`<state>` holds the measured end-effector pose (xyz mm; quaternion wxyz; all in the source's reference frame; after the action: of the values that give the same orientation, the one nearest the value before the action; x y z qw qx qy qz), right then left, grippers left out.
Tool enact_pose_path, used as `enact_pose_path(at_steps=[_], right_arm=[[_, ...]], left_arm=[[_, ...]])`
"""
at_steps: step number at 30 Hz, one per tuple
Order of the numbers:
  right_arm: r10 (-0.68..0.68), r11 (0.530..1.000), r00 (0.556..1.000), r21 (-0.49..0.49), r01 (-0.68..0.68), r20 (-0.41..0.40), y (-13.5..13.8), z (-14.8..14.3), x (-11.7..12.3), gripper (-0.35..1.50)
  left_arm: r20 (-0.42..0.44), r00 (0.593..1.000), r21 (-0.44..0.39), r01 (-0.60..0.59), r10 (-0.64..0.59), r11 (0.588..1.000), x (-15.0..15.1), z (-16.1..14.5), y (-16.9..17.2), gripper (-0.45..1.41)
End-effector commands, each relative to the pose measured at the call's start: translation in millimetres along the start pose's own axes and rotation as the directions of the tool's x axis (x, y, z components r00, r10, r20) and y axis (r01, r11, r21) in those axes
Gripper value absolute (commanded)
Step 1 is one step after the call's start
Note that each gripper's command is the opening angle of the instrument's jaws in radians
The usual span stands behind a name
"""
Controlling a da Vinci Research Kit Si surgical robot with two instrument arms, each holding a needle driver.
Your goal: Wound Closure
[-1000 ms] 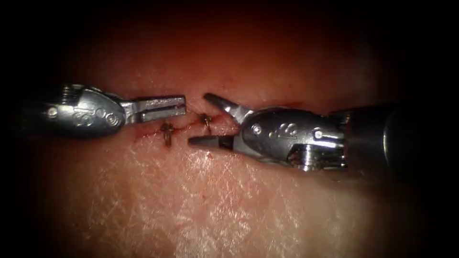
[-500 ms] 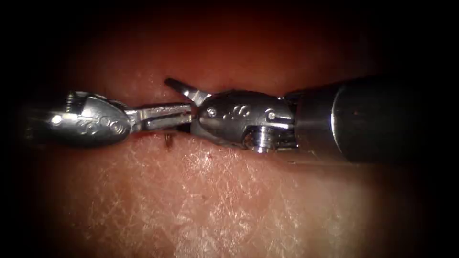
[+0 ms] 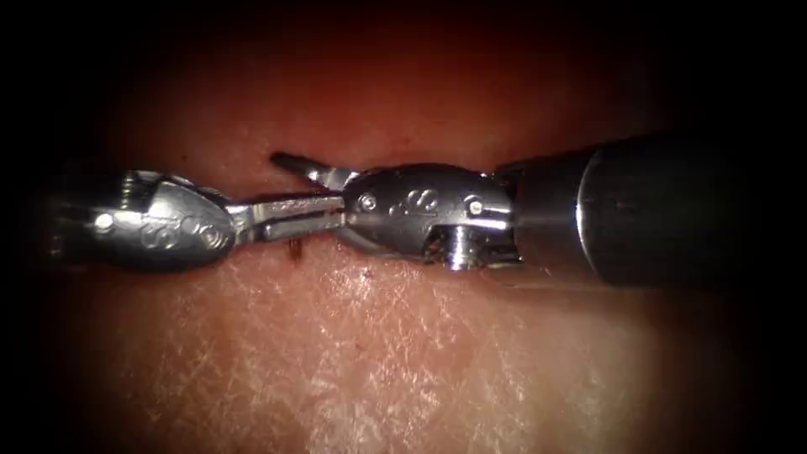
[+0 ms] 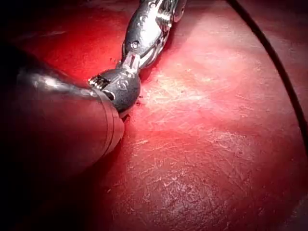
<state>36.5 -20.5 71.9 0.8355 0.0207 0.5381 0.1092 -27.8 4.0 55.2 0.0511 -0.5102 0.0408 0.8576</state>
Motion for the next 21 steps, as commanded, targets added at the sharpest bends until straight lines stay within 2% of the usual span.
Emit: enact_pose_path(at_steps=[1,7,9,10,11,12,14,16,17,21], right_arm=[[-0.003,1.000,1.000,-0.001,0.003,0.004,-0.4,0.7,-0.2,-0.35],[-0.005,1.000,1.000,-0.002,0.005,0.002,-0.3,0.4,-0.2,-0.35],[-0.013,1.000,1.000,-0.015,0.013,0.000,-0.5,0.0,-0.2,0.76],[0.005,0.999,1.000,-0.033,-0.004,0.000,-0.6,-0.3,-0.1,1.06],[0.028,0.998,1.000,-0.049,-0.028,-0.005,-0.7,-0.7,0.0,1.28],[0.052,0.997,0.999,-0.057,-0.052,-0.014,-0.8,-1.7,0.1,1.38],[0.052,0.997,0.999,-0.058,-0.053,-0.016,-0.9,-2.4,0.2,1.38],[0.066,0.995,0.998,-0.071,-0.066,-0.007,-1.1,-4.2,0.4,1.41],[0.070,0.994,0.998,-0.079,-0.070,-0.006,-0.9,-6.2,0.5,1.41],[0.082,0.989,0.997,-0.119,-0.082,-0.002,-0.1,-9.8,0.5,1.41]], left_arm=[[-0.001,1.000,-0.001,0.000,0.000,1.000,-0.4,0.8,0.2,-0.45],[-0.004,1.000,-0.005,-0.001,0.001,1.000,-0.5,0.3,0.2,-0.45],[-0.007,1.000,-0.010,0.000,0.000,1.000,-0.6,-0.2,-0.1,-0.45],[-0.011,1.000,-0.016,0.000,0.000,1.000,-0.7,-0.8,-0.4,-0.45],[-0.006,1.000,-0.012,0.001,-0.001,1.000,-0.8,-1.3,-0.7,-0.45],[-0.003,1.000,0.000,0.005,-0.005,1.000,-1.0,-2.8,-1.5,-0.45],[-0.002,1.000,0.007,0.008,-0.008,1.000,-1.0,-3.4,-1.9,-0.45],[-0.001,1.000,0.027,0.015,-0.015,1.000,-1.3,-5.1,-2.8,-0.45],[0.006,1.000,0.038,0.021,-0.021,0.999,-1.7,-6.6,-3.6,-0.45],[0.040,0.999,0.067,0.033,-0.036,0.997,-3.5,-9.8,-5.2,-0.45]])
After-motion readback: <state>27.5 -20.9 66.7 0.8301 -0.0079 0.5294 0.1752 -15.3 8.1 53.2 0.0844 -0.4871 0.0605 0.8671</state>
